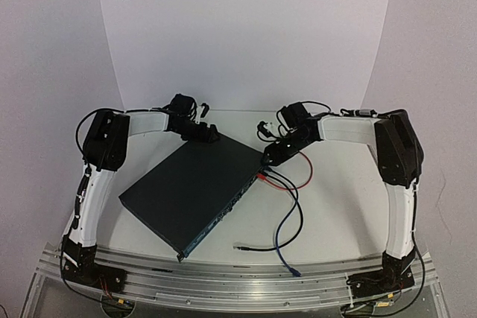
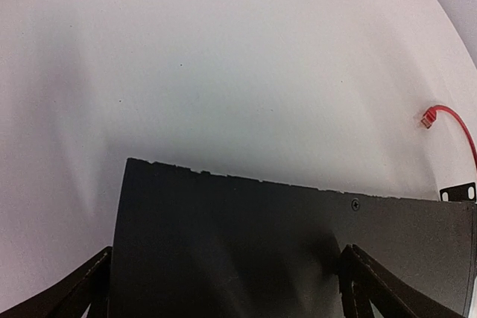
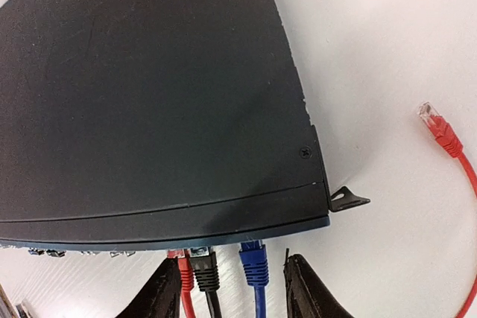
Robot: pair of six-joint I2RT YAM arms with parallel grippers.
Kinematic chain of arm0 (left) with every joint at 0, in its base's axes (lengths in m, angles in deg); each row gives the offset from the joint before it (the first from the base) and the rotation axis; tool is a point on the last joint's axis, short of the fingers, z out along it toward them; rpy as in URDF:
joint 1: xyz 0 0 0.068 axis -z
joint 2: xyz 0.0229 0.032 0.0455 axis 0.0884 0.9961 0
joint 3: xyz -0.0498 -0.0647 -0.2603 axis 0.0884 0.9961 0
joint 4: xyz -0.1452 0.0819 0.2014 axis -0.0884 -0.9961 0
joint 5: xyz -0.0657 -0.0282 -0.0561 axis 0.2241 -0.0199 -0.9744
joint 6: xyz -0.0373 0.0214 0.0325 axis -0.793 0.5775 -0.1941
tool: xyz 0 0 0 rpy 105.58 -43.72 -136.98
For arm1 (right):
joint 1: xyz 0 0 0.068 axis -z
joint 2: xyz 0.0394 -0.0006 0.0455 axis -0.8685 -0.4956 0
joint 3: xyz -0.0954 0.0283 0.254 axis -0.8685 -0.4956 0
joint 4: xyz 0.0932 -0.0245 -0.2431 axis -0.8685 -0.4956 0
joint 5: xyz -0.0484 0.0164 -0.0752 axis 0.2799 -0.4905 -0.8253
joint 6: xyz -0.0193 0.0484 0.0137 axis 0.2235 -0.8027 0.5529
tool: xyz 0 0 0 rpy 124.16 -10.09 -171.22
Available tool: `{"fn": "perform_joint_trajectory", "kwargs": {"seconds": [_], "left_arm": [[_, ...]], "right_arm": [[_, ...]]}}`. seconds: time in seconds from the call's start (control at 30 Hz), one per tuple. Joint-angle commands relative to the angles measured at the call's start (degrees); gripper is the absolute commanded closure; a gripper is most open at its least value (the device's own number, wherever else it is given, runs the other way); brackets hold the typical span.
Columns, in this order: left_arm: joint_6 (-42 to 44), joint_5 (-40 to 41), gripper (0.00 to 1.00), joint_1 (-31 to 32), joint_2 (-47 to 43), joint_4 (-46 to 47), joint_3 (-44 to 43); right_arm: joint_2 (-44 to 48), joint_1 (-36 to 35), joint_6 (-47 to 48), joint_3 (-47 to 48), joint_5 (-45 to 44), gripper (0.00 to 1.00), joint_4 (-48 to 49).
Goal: Insert the plug into the switch port
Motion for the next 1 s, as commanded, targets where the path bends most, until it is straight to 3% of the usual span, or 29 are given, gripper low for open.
{"fn": "perform_joint_trajectory", "kwargs": {"seconds": [0.0, 0.1, 0.2, 0.27, 0.47, 0.67, 0.8, 0.97], "left_arm": [[-2.84, 2.28, 0.00, 1.30, -6.21, -0.53, 0.39], [-3.77, 3.22, 0.00, 1.30, -8.51, -0.51, 1.12], [-5.44, 5.48, 0.00, 1.30, -13.46, -0.56, 3.91], [-6.75, 7.57, 0.00, 1.38, -18.26, 0.04, 7.39], [-11.96, 17.74, 0.00, 1.51, -36.56, 0.84, 22.62], [-20.59, 33.57, 0.00, 1.48, -53.64, -0.43, 40.04], [-28.48, 43.75, 0.00, 1.37, -56.15, -8.41, 43.41], [-33.59, 46.18, 0.00, 1.38, -56.40, -13.16, 44.29]], "right_arm": [[4.81, -0.15, 1.81, -1.83, -2.52, 0.55, 0.20], [7.24, -0.13, 1.94, -3.77, -3.93, 0.46, -0.24], [11.23, -0.10, 0.44, -6.60, -7.81, 0.21, -0.19], [14.30, 0.12, -1.70, -8.58, -11.48, 0.15, -0.19], [22.56, 4.11, -13.95, -13.93, -21.01, 0.12, -0.10], [30.72, 11.65, -27.39, -20.67, -29.27, 0.11, -0.64], [36.16, 16.92, -33.32, -25.65, -34.08, 0.10, -1.68], [40.91, 17.74, -32.16, -29.78, -41.20, 0.09, -1.95]]}}
